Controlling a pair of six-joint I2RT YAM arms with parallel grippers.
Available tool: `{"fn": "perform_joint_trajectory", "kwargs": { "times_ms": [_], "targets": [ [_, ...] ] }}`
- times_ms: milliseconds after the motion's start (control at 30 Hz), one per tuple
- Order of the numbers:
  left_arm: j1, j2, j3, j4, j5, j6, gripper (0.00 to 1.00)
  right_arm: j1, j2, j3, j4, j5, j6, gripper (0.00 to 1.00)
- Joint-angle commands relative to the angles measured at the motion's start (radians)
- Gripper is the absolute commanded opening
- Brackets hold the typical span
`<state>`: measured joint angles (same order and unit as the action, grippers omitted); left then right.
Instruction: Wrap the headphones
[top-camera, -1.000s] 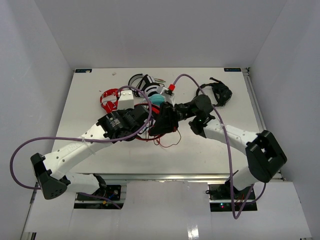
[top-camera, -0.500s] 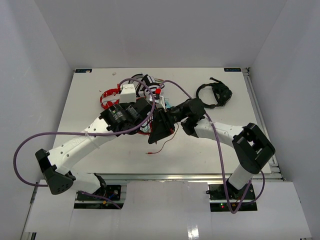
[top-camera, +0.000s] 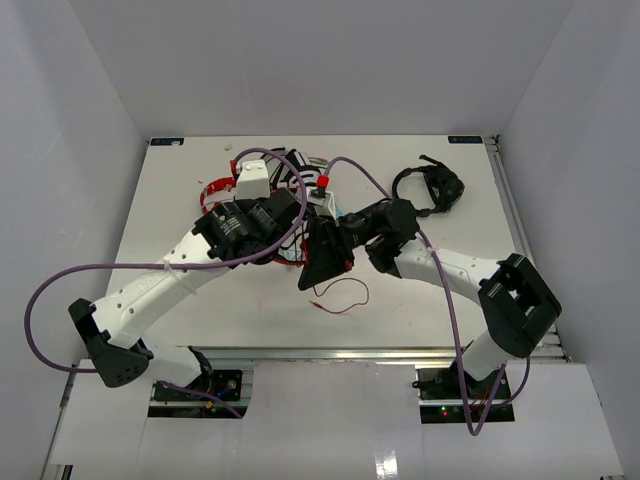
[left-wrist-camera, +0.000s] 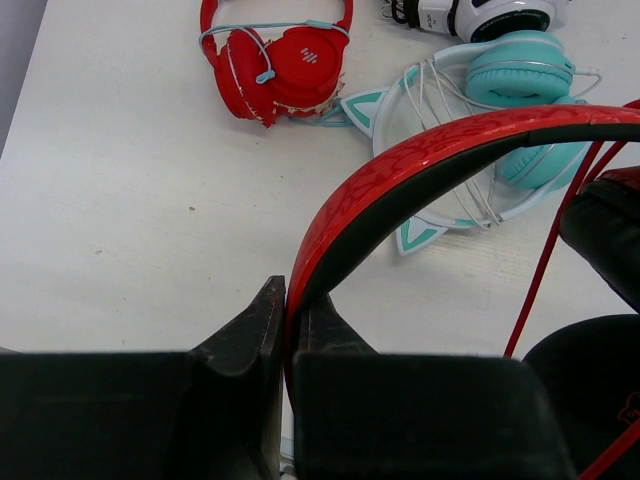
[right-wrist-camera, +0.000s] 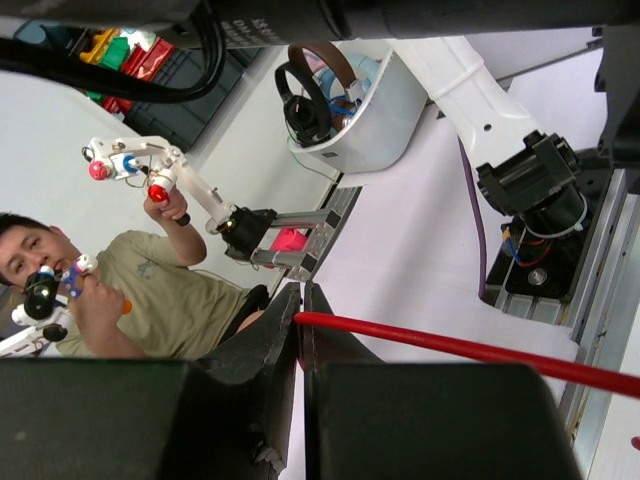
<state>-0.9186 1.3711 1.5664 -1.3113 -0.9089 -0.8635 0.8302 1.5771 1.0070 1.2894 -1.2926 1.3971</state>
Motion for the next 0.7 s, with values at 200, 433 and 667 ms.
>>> {"fn": "perform_joint_trajectory", "kwargs": {
  "times_ms": [200,433,667],
  "targets": [
    [0.027,-0.09,0.092,0.01,-0.092,-0.113,0.0,0.022,-0.098,-0.072,0.596,0.052,-0.024,0.08],
    [0.061,-0.145,0.039,0.07,-0.095,-0.083,0.0,0.027,-0.089,-0.107,0.58,0.061,-0.07,0.08],
    [0.102,-0.19,0.012,0.121,-0.066,-0.107,0.0,0.034,-0.111,-0.157,0.431,0.092,-0.232,0.08]
  ]
}}
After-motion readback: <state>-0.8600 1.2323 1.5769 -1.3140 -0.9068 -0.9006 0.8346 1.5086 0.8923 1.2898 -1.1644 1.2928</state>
